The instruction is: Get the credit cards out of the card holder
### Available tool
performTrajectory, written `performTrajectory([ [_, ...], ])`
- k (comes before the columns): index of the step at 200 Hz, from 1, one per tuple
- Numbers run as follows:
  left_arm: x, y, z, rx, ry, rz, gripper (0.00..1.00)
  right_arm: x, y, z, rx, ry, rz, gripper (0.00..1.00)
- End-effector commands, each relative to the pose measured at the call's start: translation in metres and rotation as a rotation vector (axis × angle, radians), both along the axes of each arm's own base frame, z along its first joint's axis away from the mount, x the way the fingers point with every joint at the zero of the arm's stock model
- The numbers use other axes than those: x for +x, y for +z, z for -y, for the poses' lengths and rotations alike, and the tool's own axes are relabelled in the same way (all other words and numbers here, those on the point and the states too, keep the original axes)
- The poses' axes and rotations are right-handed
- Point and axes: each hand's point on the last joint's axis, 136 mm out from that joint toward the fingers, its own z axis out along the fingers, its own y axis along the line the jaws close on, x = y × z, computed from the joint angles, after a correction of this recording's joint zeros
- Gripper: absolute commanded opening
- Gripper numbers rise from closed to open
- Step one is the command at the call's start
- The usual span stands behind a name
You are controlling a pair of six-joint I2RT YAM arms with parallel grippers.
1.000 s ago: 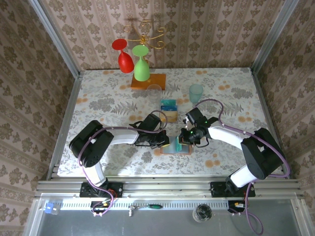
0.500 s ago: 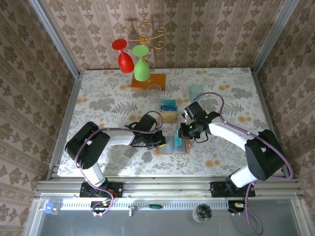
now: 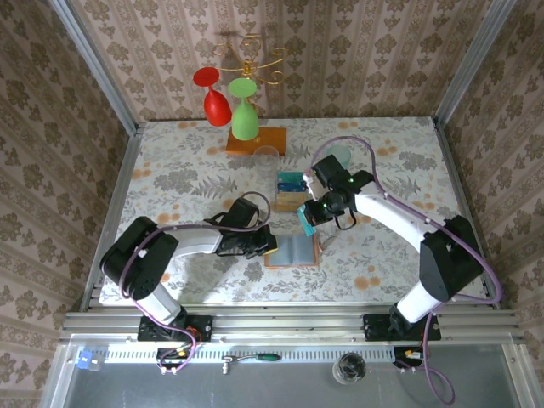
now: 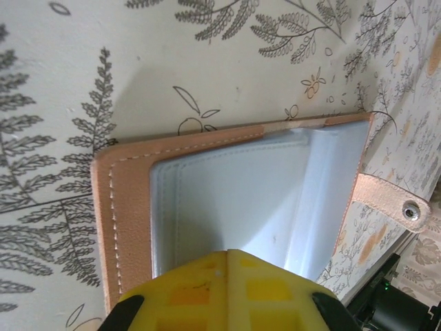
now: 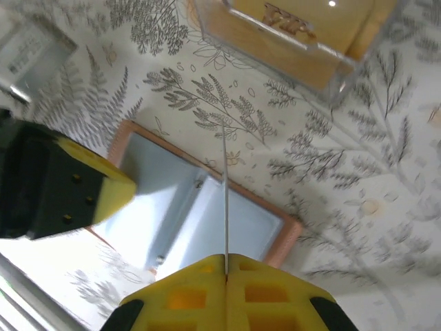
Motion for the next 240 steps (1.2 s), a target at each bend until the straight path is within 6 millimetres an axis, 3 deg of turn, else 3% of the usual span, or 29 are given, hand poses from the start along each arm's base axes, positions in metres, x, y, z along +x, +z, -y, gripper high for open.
performTrajectory([
  [1,-0.001,0.01,0.0,-0.01,-0.028,0.025,0.07,-0.004,-0.004,0.013,-0.149,0.258,0.033,0.0],
  [39,0.006,0.021,0.0,-0.009,-0.019,0.048,0.07,0.013,0.0,0.014,-0.258,0.516,0.11,0.0],
  [84,0.007,0.028,-0.016,0.033,0.009,0.073,0.07,0.037,-0.002,0.006,-0.322,0.71,0.157,0.0],
  [179,0.009,0.024,-0.053,0.084,0.087,0.059,0.07,0.121,0.023,-0.007,-0.286,0.739,0.231,0.0],
  [240,0.015,0.017,-0.063,0.088,0.108,0.031,0.07,0.151,0.023,-0.014,-0.267,0.743,0.248,0.0],
])
